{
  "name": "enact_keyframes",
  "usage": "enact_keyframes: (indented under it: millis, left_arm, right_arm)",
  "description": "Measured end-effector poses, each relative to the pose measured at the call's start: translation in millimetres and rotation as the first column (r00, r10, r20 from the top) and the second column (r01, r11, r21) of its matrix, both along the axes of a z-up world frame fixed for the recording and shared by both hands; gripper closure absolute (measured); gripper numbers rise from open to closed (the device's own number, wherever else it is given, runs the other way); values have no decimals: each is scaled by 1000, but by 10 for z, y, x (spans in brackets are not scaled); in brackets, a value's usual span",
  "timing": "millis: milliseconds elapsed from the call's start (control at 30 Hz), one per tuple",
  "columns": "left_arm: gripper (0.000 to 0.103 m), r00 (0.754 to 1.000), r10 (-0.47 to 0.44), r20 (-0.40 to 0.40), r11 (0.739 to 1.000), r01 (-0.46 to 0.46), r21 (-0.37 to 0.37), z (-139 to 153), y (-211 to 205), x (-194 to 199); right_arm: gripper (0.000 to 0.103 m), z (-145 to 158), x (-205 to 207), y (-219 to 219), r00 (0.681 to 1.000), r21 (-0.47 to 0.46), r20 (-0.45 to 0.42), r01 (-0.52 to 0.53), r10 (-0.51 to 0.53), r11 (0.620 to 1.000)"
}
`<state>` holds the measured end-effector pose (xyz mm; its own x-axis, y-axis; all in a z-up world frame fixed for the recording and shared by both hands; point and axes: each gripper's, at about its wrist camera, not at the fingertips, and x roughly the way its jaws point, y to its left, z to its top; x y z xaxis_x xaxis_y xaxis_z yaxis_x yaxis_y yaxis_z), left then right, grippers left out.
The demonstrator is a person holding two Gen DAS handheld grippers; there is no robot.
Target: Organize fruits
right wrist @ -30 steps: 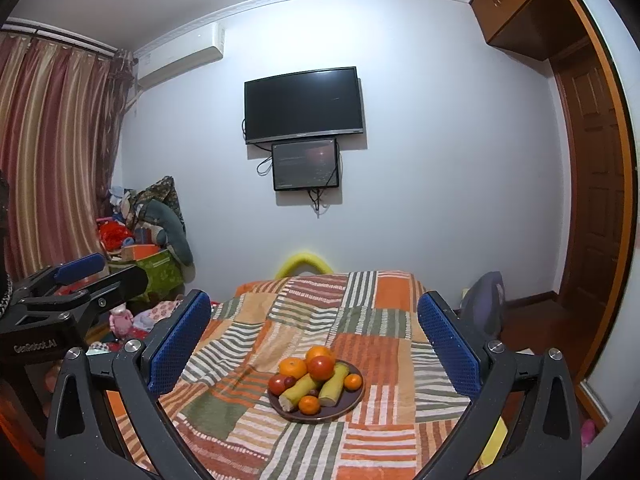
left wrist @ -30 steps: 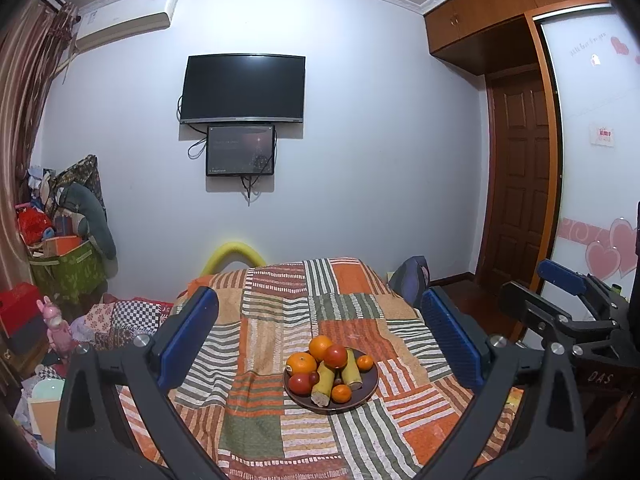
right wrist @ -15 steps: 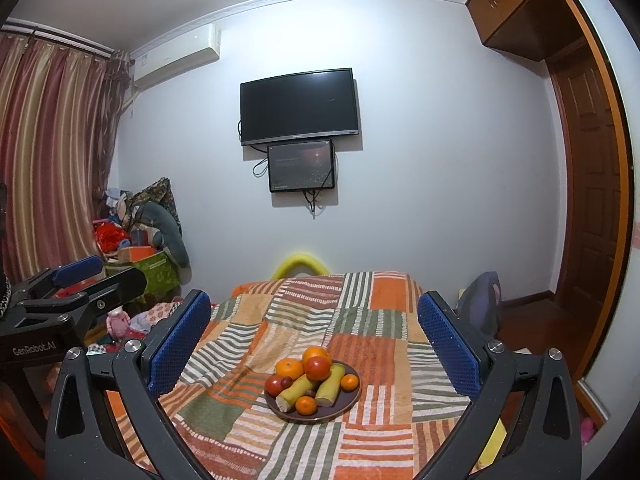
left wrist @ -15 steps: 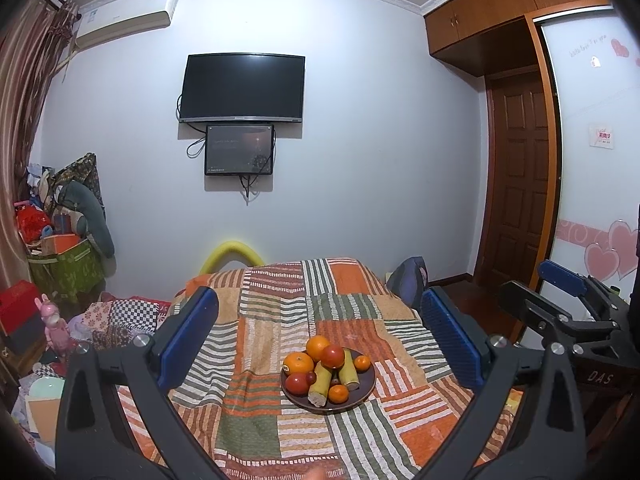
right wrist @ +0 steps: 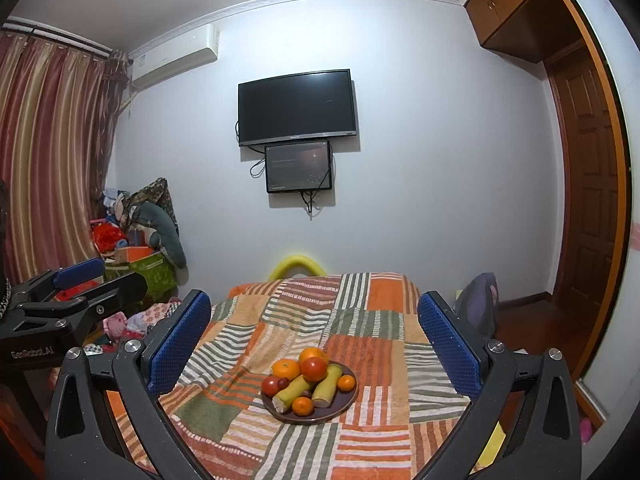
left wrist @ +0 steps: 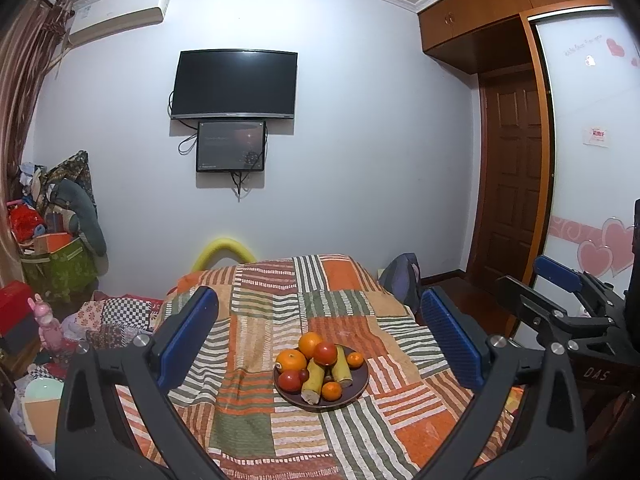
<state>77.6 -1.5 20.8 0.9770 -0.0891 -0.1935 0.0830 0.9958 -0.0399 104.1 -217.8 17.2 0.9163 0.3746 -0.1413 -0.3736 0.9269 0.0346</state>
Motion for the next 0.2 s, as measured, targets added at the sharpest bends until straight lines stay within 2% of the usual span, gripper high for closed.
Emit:
enact_keyframes:
  millis: [200]
  left_arm:
    - [0, 1000, -2, -2, 1000, 2, -1, -9, -11, 1]
  right_arm:
    - [0, -8, -2, -1, 1000, -1, 1, 3, -3, 1000]
